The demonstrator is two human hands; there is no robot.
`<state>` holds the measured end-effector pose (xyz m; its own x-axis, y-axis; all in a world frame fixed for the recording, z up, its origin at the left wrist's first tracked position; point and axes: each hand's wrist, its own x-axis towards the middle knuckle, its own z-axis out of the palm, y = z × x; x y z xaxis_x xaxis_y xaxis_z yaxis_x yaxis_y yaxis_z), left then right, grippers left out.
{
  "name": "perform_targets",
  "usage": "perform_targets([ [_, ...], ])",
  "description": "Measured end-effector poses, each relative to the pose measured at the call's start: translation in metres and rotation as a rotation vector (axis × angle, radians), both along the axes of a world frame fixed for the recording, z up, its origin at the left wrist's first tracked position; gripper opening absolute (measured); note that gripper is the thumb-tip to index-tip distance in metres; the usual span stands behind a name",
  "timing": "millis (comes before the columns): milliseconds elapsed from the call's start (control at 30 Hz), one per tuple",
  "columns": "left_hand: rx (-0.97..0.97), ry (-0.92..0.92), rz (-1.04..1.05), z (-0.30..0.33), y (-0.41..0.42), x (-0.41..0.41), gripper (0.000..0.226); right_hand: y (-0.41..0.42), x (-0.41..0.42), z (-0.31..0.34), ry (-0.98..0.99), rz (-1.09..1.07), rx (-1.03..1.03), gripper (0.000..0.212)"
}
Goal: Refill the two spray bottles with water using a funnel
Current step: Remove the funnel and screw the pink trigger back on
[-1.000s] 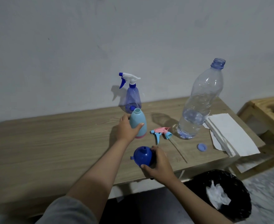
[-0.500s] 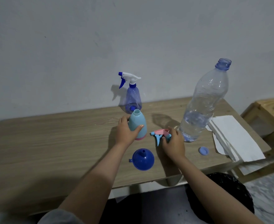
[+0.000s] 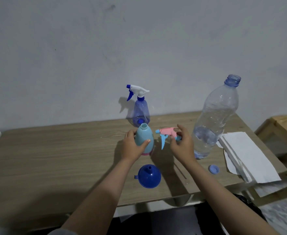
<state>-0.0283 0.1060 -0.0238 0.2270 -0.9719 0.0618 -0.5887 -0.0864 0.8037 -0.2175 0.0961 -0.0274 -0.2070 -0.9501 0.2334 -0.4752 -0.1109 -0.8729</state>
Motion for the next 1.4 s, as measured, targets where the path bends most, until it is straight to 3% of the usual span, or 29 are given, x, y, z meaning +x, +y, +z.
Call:
perform_targets([
  [200,0.005,0.014,0.012,0.003,0.002,-0.001,0.056,-0.014,0.015,0.077,-0.253,-0.003,-0.147,0.037],
  [533,0.095,0.036,0.014,0.010,0.003,-0.001,0.063,-0.038,0.048,0.143,-0.535,0.103,-0.309,0.042],
  [733,0.102,0.036,0.029,0.011,0.003,-0.002,0.064,-0.043,0.058,0.134,-0.465,0.193,-0.313,0.042],
  [1033,0.089,0.100,0.060,0.007,0.004,-0.005,0.060,-0.038,0.062,0.066,-0.242,0.344,-0.165,0.041],
  [1400,0.082,0.167,0.102,0.008,0.006,-0.010,0.063,-0.037,0.062,0.034,-0.194,0.423,-0.096,0.043],
])
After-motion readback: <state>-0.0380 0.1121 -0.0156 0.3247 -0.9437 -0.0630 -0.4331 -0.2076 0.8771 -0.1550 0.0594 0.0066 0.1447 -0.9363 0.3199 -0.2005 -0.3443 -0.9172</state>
